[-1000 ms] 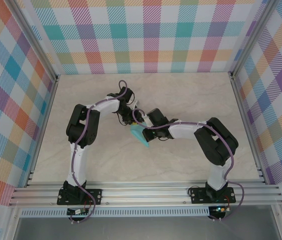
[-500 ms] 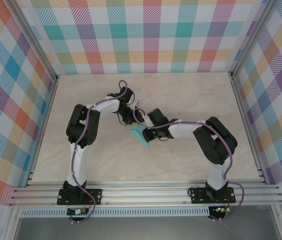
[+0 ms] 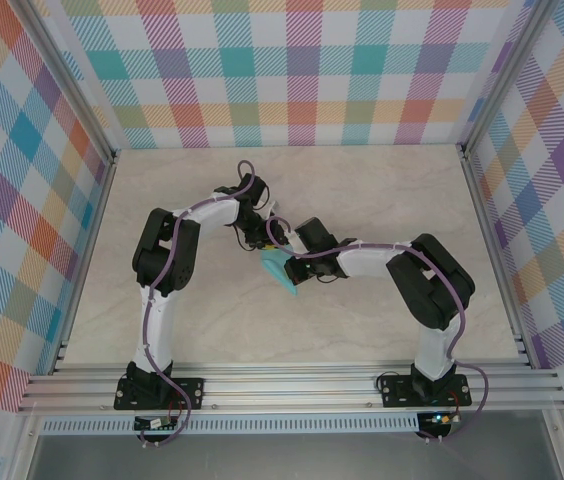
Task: Fold a paper plane with a square sheet of paper (fold left side to right side)
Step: Third fold the triangle at the center of the table.
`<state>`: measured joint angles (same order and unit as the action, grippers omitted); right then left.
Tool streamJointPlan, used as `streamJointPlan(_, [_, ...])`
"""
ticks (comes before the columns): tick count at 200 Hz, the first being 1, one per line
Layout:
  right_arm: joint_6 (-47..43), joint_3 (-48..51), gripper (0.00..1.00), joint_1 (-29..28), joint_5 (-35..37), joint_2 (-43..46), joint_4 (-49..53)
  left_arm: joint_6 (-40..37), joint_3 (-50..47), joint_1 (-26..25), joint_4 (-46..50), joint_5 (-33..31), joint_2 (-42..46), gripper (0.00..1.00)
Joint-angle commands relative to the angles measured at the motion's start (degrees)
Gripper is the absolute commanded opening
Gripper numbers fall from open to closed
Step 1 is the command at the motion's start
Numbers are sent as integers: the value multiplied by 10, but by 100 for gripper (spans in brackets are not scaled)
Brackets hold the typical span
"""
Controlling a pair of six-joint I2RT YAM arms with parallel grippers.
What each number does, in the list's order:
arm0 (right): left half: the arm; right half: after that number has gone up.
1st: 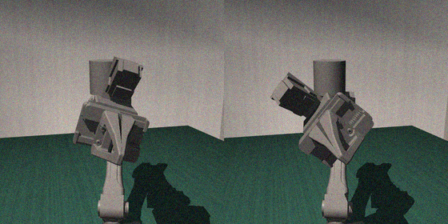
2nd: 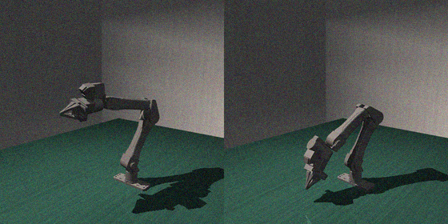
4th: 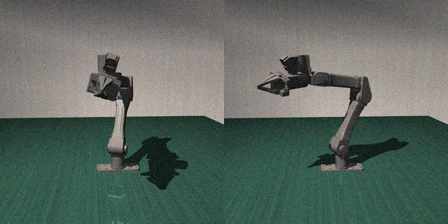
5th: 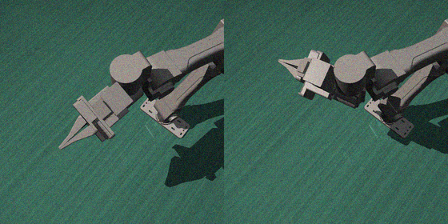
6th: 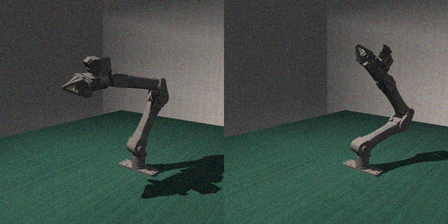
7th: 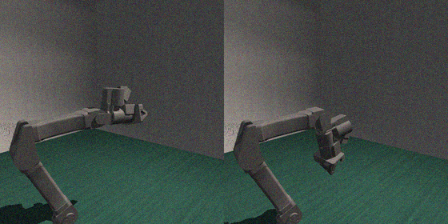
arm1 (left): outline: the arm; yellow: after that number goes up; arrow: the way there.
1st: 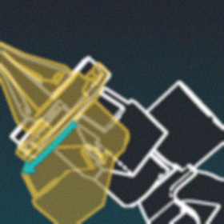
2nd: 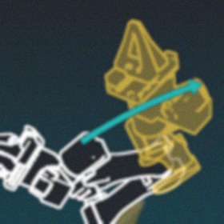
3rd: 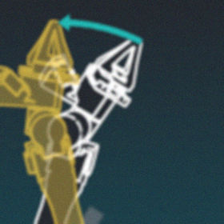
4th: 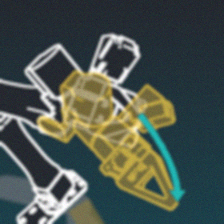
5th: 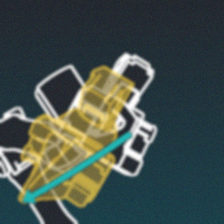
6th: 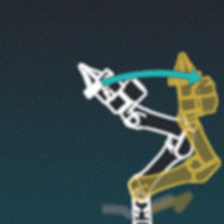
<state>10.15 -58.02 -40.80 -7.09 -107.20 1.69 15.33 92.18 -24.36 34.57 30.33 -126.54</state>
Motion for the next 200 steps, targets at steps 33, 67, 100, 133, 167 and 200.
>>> streamJointPlan(33, [11,-2,0,2,1,-11,17,-6,-11,-16,26,-16,-16,21])
streamJointPlan(67, [8,0,0,2,3,-17,26,-17,10,-9,50,-13,8,26])
streamJointPlan(100, [11,9,0,2,1,-17,23,-34,56,10,93,-4,28,34])
streamJointPlan(133, [11,12,0,2,0,-16,19,-45,67,36,118,-10,60,38])
streamJointPlan(167, [11,12,0,2,-1,-17,15,-40,-13,49,94,10,128,28])
streamJointPlan(200, [9,12,0,2,0,-17,17,-6,-117,48,30,86,179,19])
